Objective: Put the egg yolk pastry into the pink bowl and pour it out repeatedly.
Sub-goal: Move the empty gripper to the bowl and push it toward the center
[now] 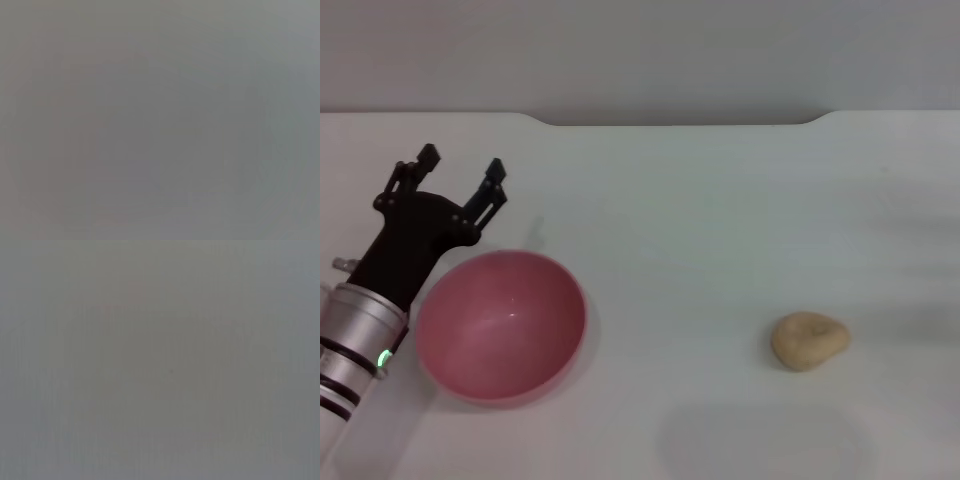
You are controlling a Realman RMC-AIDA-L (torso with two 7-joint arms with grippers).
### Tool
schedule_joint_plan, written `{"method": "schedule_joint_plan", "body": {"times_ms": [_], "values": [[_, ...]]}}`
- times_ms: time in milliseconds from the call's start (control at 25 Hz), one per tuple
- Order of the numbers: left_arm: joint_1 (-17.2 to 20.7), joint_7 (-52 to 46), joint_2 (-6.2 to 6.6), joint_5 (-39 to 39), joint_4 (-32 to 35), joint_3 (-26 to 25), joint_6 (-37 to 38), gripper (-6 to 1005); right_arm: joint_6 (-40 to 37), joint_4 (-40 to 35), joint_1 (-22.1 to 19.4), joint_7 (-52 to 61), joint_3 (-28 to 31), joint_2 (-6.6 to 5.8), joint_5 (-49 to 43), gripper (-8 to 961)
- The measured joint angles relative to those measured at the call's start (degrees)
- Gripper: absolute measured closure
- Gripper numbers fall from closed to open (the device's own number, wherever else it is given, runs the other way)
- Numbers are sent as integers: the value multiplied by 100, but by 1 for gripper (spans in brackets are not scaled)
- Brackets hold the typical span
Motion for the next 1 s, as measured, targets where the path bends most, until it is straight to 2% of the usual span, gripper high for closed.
{"method": "schedule_joint_plan", "body": {"times_ms": [160, 520, 640, 760, 800, 880, 1000], "values": [[139, -50, 14, 6, -73, -435, -87, 188, 0, 17, 1, -2, 0, 0, 0, 487], [135, -333, 25, 12, -84, -473, -82, 188, -2, 64, 34, -5, -1, 0, 0, 487], [23, -982, 37, 67, 53, -454, -130, 188, -2, 67, 37, -4, -1, 0, 0, 487], [-228, -2150, 60, 431, 617, -442, -323, 187, -2, 73, 32, 1, -1, 0, 0, 487], [-228, -2150, 60, 431, 617, -442, -323, 187, -2, 77, 25, 8, -1, 0, 0, 487], [-447, -3100, 75, 783, 1140, -413, -544, 187, -1, 104, 18, 21, -1, 0, 0, 487], [-741, -4998, 99, 1302, 2105, 89, -854, 187, 0, 168, 16, 27, -1, 0, 0, 487]]}}
